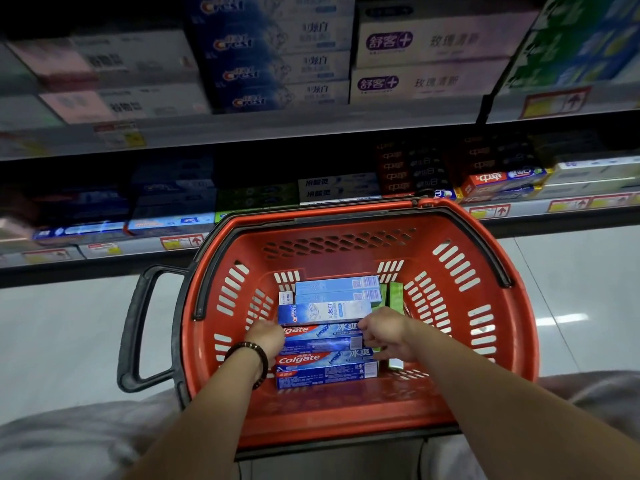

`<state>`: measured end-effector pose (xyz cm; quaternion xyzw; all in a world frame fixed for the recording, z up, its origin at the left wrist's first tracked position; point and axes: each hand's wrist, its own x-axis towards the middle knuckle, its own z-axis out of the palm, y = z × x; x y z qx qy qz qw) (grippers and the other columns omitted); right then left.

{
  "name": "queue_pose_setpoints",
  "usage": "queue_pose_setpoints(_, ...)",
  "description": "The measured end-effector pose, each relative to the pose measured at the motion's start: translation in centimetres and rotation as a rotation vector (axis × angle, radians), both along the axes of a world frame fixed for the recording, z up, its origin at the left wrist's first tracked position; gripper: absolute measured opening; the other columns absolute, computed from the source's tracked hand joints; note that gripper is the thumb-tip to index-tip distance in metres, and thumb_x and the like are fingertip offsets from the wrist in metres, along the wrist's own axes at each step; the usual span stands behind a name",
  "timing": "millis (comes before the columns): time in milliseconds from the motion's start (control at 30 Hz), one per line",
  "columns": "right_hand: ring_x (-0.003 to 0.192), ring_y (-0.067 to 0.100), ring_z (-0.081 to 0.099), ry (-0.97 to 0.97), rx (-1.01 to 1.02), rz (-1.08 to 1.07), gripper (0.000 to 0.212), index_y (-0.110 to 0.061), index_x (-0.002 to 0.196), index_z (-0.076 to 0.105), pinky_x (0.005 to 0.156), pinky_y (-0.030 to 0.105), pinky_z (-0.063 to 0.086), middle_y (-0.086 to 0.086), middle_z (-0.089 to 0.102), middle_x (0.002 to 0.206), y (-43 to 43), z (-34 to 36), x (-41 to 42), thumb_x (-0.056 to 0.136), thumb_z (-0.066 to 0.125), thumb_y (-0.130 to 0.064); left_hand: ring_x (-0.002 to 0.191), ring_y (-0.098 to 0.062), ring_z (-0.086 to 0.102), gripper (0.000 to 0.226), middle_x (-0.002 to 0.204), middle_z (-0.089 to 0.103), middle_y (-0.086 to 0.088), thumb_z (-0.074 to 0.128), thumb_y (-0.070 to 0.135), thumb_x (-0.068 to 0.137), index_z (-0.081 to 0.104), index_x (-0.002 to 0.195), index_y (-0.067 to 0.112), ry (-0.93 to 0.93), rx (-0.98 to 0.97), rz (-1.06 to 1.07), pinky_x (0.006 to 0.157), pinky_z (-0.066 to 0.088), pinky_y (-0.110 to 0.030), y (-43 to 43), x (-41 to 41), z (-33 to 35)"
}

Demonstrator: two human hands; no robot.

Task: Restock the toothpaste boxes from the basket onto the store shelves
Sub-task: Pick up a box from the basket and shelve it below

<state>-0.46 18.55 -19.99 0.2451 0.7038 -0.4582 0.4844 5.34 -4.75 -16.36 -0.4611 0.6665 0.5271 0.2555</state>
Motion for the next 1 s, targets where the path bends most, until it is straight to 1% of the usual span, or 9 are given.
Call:
queue_pose_setpoints(200,0.098,0.021,0.069,-0.008,0.020,0.016,0.046,-0.008,0.138,0.054,0.078,0.040,0.062,0.014,0.070,0.119,0.7,-0.3,-0.4,0.093,0.052,0.000,0.086,-0.021,0.070,0.015,0.097,0.072,-0.012,0.054,0.016,0.106,0.059,0.108,0.003,-0.015,0.003,-0.026,0.086,0.060,-0.041,-0.1,0.0,0.4)
queue_pose_setpoints(267,0.088,0.019,0.069,0.006,0.023,0.021,0.032,-0.007,0.120,0.061,0.084,0.042,0.063,0.009,0.073,0.107,0.9,0.0,-0.4,0.091,0.050,0.001,0.085,-0.021,0.070,0.013,0.095,0.071,-0.012,0.052,0.014,0.106,0.059,0.105,0.004,-0.014,-0.003,-0.022,0.090,0.060,-0.042,-0.3,-0.1,0.6)
queue_pose_setpoints(333,0.062,0.016,0.052,0.000,0.026,0.016,0.020,-0.010,0.098,0.058,0.086,0.042,0.059,0.008,0.060,0.084,0.8,0.7,-0.3,0.088,0.050,0.004,0.088,-0.023,0.070,0.013,0.095,0.072,-0.013,0.051,0.013,0.106,0.059,0.103,0.004,-0.017,-0.003,-0.007,0.097,0.058,-0.047,-0.4,-0.2,0.8)
queue_pose_setpoints(367,0.058,0.016,0.042,-0.014,0.025,0.014,0.021,-0.013,0.097,0.054,0.082,0.042,0.057,0.011,0.051,0.083,0.8,1.1,-0.2,0.086,0.049,0.005,0.088,-0.024,0.070,0.012,0.096,0.073,-0.013,0.051,0.012,0.105,0.060,0.102,0.004,-0.016,0.002,-0.001,0.098,0.058,-0.048,-0.5,-0.2,0.9)
queue_pose_setpoints(433,0.065,0.020,0.040,-0.021,0.006,0.008,0.023,-0.012,0.100,0.053,0.076,0.039,0.051,0.013,0.045,0.092,0.9,1.7,-0.1,0.086,0.049,0.005,0.087,-0.023,0.070,0.011,0.096,0.073,-0.014,0.053,0.011,0.105,0.059,0.101,0.003,-0.011,0.022,0.017,0.098,0.058,-0.046,-0.5,-0.1,1.2)
queue_pose_setpoints(533,0.089,0.026,0.051,0.027,0.032,0.003,0.020,-0.005,0.104,0.064,0.064,0.030,0.060,0.013,0.058,0.094,1.3,2.4,0.0,0.091,0.052,0.005,0.088,-0.023,0.071,0.009,0.097,0.073,-0.015,0.053,0.007,0.105,0.059,0.100,0.003,0.011,0.056,0.040,0.100,0.057,-0.048,-0.3,0.1,2.0)
queue_pose_setpoints(633,0.091,0.026,0.060,0.056,0.070,-0.013,0.023,-0.003,0.114,0.063,0.061,0.031,0.058,0.014,0.061,0.094,1.6,3.5,0.2,0.093,0.060,0.004,0.086,-0.021,0.069,0.008,0.094,0.072,-0.013,0.052,0.004,0.105,0.059,0.100,0.003,0.033,0.088,0.061,0.100,0.057,-0.046,0.0,0.3,2.9)
queue_pose_setpoints(800,0.093,0.026,0.064,0.095,0.097,-0.069,0.017,-0.003,0.107,0.061,0.054,0.030,0.058,0.014,0.063,0.102,2.1,5.4,0.6,0.093,0.064,0.008,0.088,-0.018,0.070,0.013,0.099,0.072,-0.012,0.049,0.005,0.105,0.060,0.110,0.000,0.054,0.086,0.061,0.092,0.059,-0.041,-0.1,0.4,3.7)
queue_pose_setpoints(1000,0.112,0.030,0.067,0.155,0.064,-0.104,0.025,-0.003,0.113,0.058,0.081,0.045,0.064,0.017,0.063,0.112,2.1,7.2,1.1,0.092,0.063,0.009,0.088,-0.018,0.067,0.016,0.097,0.071,-0.012,0.048,0.001,0.103,0.063,0.104,0.005,0.087,0.080,0.083,0.091,0.056,-0.039,0.1,1.2,5.3)
